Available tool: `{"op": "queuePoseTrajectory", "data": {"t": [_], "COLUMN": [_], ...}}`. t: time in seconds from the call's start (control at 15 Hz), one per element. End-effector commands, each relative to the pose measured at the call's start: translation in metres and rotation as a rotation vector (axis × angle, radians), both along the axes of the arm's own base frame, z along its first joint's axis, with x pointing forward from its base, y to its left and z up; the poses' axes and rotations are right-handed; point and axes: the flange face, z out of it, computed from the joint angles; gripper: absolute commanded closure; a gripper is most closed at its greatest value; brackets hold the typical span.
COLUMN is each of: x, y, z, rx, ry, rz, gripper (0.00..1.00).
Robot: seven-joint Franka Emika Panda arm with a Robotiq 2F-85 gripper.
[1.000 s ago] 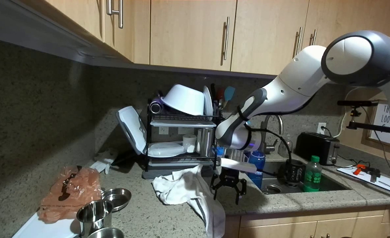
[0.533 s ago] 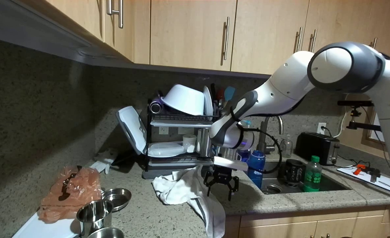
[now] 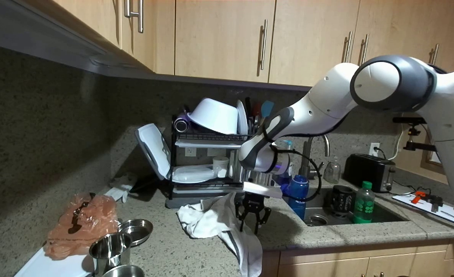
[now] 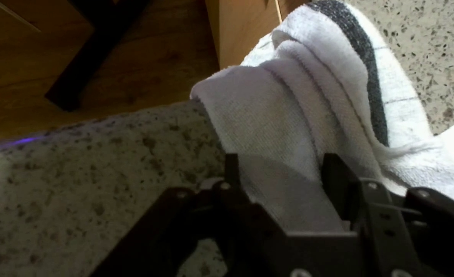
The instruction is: Move the white towel to the right
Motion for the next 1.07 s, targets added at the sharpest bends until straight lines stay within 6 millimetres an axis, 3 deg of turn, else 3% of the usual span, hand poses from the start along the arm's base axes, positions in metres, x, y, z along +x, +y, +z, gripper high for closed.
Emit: {"op": "queuePoseTrajectory", "data": {"t": [0.0,0.27,0.73,1.0], "x": [0.007,0.008,0.008,-0.004], "y": [0.003,0.004,0.003,0.000], "z": [0.004,0.003,0.007,0.022], "rx": [0.015,0.019,0.023,0.027], "ry": [0.017,0.012,-0.005,-0.036], "rz": [-0.016,-0.016,-0.022,-0.031], "gripper": [0.73,0.99,1.00,1.00]}}
